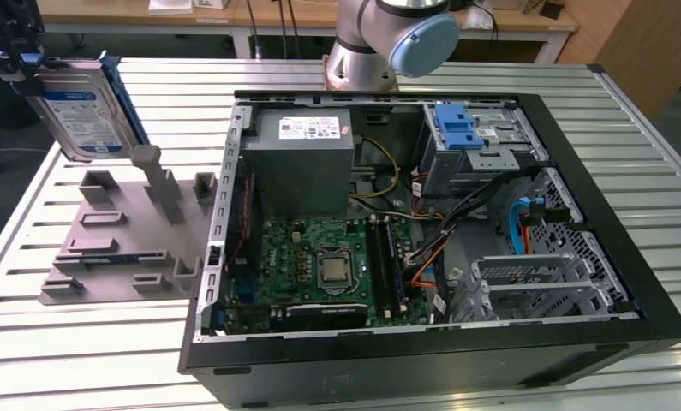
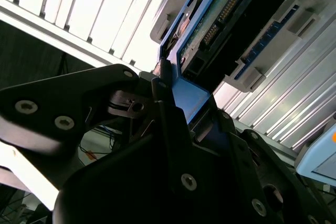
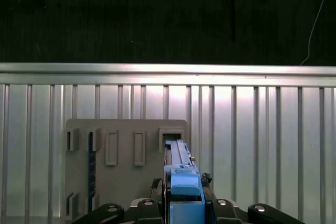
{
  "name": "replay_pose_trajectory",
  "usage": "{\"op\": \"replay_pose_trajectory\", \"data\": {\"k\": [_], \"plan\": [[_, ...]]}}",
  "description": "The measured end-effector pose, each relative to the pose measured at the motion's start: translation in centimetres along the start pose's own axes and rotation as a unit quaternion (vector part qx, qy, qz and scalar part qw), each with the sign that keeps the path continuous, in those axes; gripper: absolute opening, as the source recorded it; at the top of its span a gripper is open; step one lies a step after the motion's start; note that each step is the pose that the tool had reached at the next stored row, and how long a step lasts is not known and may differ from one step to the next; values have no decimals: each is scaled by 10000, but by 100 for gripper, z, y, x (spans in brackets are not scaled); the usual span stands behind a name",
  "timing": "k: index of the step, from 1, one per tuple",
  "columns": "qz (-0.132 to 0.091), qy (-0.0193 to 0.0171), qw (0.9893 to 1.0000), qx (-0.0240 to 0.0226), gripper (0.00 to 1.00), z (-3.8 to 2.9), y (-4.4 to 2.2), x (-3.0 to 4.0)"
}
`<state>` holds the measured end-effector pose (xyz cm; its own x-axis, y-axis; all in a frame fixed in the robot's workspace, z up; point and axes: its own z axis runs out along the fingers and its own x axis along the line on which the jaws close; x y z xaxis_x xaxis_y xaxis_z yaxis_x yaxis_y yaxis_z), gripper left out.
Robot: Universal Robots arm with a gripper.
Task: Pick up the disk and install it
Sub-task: 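Pick up the disk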
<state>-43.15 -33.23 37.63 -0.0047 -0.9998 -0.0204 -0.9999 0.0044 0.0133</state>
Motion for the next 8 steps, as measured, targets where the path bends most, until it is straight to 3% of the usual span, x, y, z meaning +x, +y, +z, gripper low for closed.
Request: {"op": "replay_pose_trajectory", "data": {"k": [8], "plan": [[0, -1, 10000, 1, 36, -15, 0, -1]]}}
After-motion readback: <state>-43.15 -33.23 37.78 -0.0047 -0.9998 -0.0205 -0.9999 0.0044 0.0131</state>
